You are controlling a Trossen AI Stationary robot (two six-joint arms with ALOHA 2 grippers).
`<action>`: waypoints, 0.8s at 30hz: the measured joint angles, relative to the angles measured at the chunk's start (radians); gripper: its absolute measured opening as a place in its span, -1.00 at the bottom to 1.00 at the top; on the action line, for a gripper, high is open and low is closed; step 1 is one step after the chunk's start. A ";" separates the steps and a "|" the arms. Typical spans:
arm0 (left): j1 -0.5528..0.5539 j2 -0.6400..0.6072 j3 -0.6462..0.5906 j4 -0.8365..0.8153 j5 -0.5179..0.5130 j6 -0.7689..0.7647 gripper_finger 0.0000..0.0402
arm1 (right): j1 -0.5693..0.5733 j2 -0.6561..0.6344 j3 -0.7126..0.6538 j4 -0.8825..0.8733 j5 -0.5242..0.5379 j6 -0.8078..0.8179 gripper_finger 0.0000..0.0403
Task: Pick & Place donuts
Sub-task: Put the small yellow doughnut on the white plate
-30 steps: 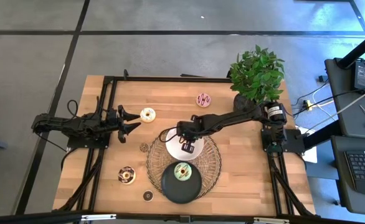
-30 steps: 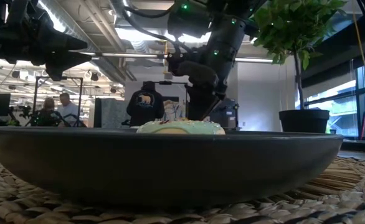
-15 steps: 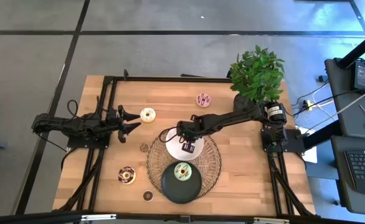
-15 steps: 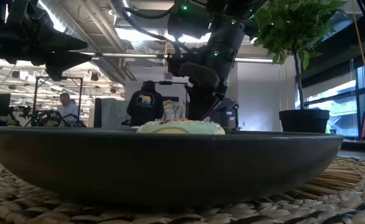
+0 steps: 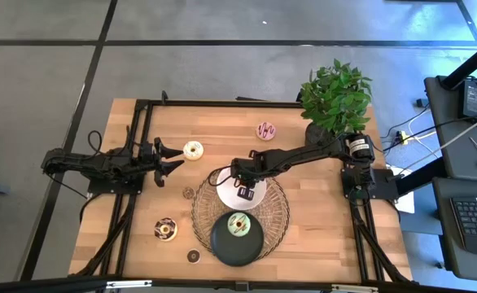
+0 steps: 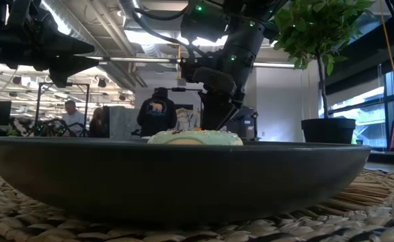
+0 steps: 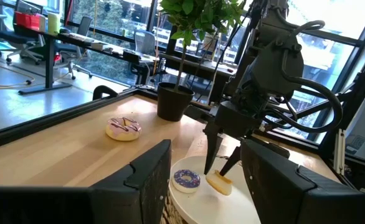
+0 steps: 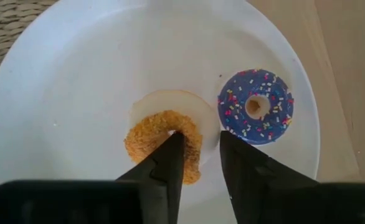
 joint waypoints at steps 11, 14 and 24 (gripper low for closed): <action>0.000 0.000 0.000 0.000 0.000 0.000 -0.06 | 0.000 0.000 0.000 0.000 0.000 -0.002 -0.43; 0.000 0.000 0.000 0.000 0.000 0.000 -0.06 | 0.000 0.000 0.000 0.000 0.000 -0.013 -0.43; 0.000 0.000 0.000 0.000 0.000 0.000 -0.06 | 0.000 0.001 0.000 0.000 0.000 -0.028 -0.43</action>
